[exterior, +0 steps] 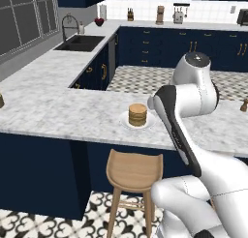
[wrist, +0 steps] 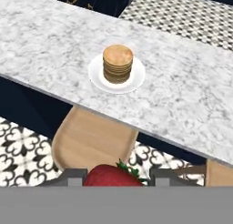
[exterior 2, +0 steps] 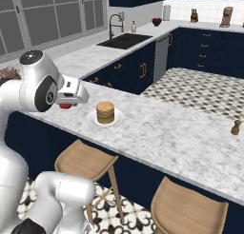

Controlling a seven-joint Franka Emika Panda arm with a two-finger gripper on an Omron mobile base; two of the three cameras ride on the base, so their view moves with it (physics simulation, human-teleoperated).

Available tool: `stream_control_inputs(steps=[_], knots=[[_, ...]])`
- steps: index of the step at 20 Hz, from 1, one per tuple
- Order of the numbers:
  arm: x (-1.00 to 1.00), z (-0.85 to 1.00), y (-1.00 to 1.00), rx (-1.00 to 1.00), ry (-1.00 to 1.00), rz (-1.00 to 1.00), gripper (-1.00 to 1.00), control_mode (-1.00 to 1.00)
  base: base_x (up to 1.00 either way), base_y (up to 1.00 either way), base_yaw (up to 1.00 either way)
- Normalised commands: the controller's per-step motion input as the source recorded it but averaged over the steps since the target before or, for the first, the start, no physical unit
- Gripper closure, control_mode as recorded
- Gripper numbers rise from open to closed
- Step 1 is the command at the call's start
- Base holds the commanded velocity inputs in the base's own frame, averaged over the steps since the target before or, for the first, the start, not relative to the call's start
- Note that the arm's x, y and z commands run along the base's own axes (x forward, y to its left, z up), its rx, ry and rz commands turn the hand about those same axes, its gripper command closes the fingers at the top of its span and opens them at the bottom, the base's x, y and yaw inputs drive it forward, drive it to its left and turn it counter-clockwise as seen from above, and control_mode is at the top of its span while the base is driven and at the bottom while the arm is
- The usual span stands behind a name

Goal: Take the strawberry from the fridge and place it on top of the pancake, located on the dining counter.

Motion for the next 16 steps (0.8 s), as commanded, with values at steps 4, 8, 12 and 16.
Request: stream_control_inputs(steps=[4, 8, 12, 16], knots=[[1.00, -0.47, 0.00, 0.00, 0.02, 0.00, 1.00, -1.00, 0.00, 0.00, 0.00], [1.00, -0.28, 0.00, 0.00, 0.00, 0.03, 1.00, -1.00, 0.00, 0.00, 0.00], [1.00, -0.27, 0.00, 0.00, 0.04, 0.03, 1.00, -1.00, 0.00, 0.00, 0.00], [1.00, -0.40, 0.00, 0.00, 0.04, 0.03, 1.00, -1.00, 0.00, 0.00, 0.00]])
